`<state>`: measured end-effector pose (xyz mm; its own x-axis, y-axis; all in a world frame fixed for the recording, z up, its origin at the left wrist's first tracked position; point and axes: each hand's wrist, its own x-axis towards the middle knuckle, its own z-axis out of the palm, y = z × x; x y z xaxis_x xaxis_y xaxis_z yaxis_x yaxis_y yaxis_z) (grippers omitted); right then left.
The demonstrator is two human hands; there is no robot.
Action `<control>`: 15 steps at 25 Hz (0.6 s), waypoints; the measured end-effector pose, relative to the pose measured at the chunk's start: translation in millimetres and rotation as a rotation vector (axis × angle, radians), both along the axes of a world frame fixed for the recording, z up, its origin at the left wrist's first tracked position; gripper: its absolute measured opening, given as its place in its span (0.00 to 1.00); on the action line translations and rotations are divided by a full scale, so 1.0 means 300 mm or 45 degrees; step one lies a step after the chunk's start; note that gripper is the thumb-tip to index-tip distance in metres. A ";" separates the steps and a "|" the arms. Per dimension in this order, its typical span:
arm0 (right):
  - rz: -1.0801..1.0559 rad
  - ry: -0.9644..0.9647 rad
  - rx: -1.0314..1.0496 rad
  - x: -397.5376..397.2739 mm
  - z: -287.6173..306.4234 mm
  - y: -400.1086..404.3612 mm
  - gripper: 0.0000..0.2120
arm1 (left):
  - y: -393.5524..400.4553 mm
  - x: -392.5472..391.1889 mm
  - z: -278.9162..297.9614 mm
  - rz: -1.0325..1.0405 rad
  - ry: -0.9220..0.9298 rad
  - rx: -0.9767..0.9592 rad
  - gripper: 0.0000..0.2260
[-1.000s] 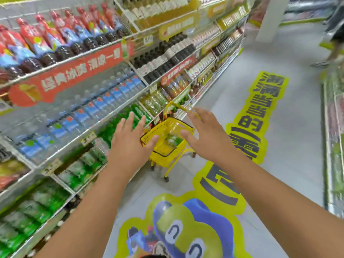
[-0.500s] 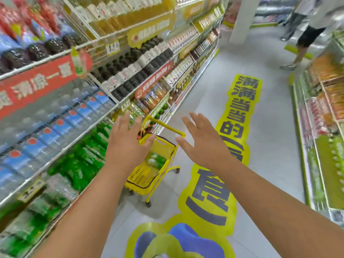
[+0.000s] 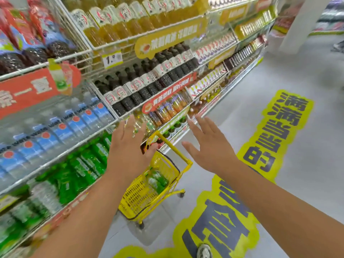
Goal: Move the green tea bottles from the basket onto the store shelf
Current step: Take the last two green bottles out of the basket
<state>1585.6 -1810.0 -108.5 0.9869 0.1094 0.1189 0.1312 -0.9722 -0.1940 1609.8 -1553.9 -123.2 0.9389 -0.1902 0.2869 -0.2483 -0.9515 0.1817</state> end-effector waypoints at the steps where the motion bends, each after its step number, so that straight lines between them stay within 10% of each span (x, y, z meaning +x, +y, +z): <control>1: 0.053 -0.001 -0.025 0.046 -0.004 -0.027 0.41 | -0.027 0.017 -0.004 0.048 0.010 -0.005 0.36; 15: 0.539 0.099 -0.084 0.611 -0.266 0.092 0.36 | 0.024 0.262 -0.247 0.578 0.169 0.035 0.37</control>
